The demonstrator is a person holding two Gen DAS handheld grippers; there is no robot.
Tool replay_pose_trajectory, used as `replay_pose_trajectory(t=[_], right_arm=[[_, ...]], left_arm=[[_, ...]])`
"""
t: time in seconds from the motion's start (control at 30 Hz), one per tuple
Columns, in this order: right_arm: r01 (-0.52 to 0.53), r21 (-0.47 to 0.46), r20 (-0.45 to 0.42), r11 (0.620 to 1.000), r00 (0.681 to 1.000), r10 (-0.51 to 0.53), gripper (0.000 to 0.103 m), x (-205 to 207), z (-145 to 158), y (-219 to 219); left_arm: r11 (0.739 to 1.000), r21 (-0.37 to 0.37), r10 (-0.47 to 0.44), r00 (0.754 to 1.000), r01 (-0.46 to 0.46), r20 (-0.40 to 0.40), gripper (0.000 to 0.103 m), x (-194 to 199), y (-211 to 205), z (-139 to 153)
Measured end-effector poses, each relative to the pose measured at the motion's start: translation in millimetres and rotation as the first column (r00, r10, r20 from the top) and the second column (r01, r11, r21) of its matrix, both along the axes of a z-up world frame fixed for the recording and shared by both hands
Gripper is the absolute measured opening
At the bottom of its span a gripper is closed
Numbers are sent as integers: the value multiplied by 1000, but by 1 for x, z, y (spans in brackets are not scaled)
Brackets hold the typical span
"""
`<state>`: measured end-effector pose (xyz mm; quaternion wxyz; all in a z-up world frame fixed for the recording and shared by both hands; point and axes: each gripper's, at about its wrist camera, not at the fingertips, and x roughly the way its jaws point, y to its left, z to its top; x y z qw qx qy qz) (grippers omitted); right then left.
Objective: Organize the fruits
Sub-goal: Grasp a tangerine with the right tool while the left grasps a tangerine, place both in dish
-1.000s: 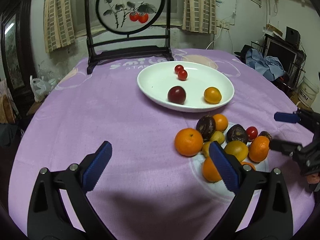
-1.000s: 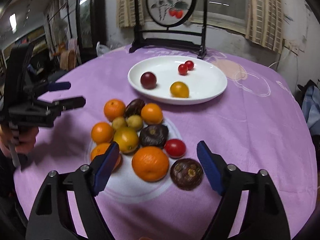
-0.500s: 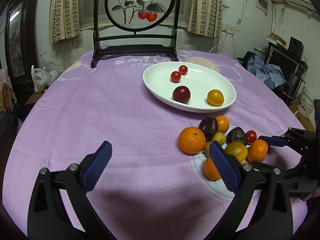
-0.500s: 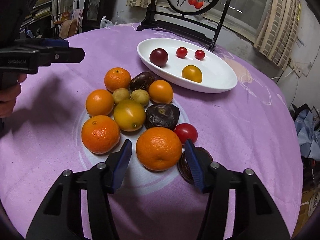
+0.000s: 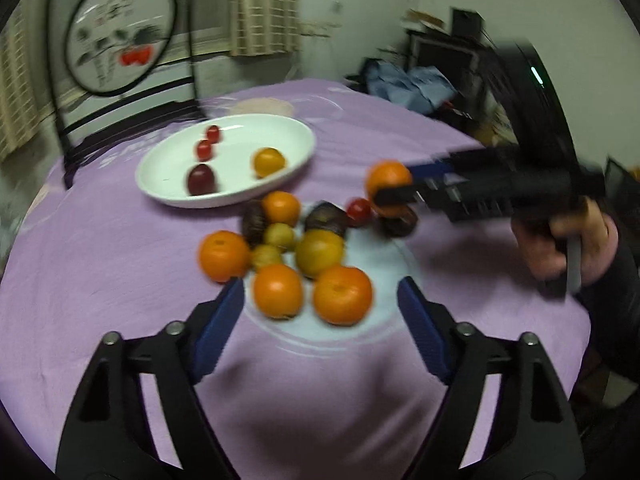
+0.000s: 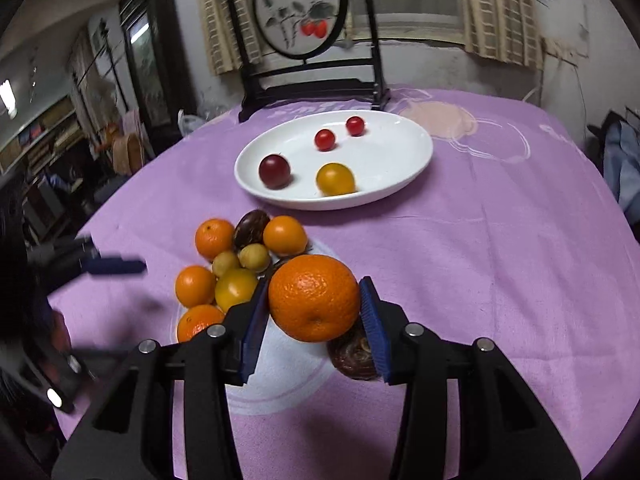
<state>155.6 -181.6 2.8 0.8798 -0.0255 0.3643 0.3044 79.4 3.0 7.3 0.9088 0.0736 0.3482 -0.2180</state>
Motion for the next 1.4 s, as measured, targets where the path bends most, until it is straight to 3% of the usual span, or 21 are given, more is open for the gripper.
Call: replay_pose_trajectory(t=[0.17,0.37,0.6,0.7,0.93,1.07,1.2,1.4], right_arm=[[12,-2,-18,1000,1000,-12,45,-1,-1,1],[-7,-17,-7,1000,1000,7,46,-6,-1,4],[-23,-20,-3,1000,1000,23,46,-11,-1,8],[-22,-17,0,1000,1000,22,46,-13,0,7],[-25,1,-10,1000,1000,25,46,-13,-3,5],[-48,92,-42,995,998,52,46,0,4,7],[30,111,42,993,999,-35,46,33,27,22],[122,91,12,988,992,-124,46,100,27,43]], left_arm=[[997,48,-47,994,52,-100,56,8,-19,-21],[997,65,-17,983,29,-181,55,23,-21,-37],[999,48,20,977,-10,-211,55,40,-30,-41],[998,62,31,979,-19,-202,47,39,-33,-40],[999,8,37,977,-37,-209,44,34,-20,-33],[994,-105,13,985,-32,-174,44,35,-5,-8],[979,-128,144,983,-158,-110,44,73,19,21],[918,-128,365,925,-376,-103,44,164,61,24]])
